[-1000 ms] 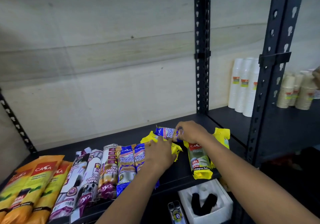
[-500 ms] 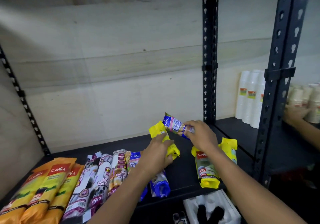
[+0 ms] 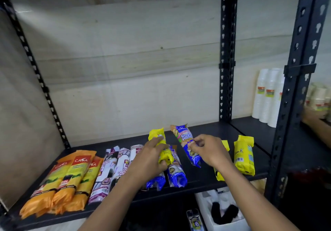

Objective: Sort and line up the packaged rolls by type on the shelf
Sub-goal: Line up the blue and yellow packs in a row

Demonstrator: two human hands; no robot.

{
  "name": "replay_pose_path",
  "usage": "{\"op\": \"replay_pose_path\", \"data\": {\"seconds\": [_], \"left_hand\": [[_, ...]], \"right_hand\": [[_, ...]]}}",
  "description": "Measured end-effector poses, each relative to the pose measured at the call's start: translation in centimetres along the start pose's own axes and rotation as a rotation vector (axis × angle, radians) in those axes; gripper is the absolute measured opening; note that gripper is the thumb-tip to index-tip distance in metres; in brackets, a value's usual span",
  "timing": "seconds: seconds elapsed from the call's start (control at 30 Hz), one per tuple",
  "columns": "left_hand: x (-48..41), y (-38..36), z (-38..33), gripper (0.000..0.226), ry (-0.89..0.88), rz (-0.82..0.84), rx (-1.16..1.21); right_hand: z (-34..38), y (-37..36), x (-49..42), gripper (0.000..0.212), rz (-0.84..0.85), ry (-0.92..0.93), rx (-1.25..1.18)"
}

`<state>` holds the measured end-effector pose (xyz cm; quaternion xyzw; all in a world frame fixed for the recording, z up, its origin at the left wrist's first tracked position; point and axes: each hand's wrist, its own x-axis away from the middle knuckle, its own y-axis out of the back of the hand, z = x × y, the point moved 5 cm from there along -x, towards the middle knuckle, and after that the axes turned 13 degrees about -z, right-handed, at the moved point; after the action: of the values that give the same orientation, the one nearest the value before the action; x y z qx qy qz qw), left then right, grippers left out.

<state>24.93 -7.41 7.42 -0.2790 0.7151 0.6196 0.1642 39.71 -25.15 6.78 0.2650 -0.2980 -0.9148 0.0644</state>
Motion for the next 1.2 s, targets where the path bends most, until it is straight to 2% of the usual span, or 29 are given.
{"op": "replay_pose_path", "data": {"seconds": [0.23,0.6,0.83,1.07,1.2], "left_hand": [[1.6,0.2,0.1,0.06,0.05,0.024,0.01],[1.8,0.5,-1.2,0.059,0.047,-0.012,0.05],[-0.1,-0.4,-5.0,0.061,-0.001,0.001,0.112],[-2.4,-3.3,-10.4,0.063,-0.096,0.098,0.122],[-2.9,-5.0,-12.6,0.061,-0.106,0.184,0.074]], "right_hand": [[-0.6,-1.5,3.4,0.026,0.069,-0.062,0.038],[0.7,-1.9,3.8,0.048,0.049,0.07,0.24],[-0.3,3.7,2.7,0.034,-0.216,0.106,0.261],[-3.9,7.2,2.8,0.027,-0.17,0.045,0.316],[-6.4,8.2,3.2,0.032,-0.171,0.02,0.322]]}}
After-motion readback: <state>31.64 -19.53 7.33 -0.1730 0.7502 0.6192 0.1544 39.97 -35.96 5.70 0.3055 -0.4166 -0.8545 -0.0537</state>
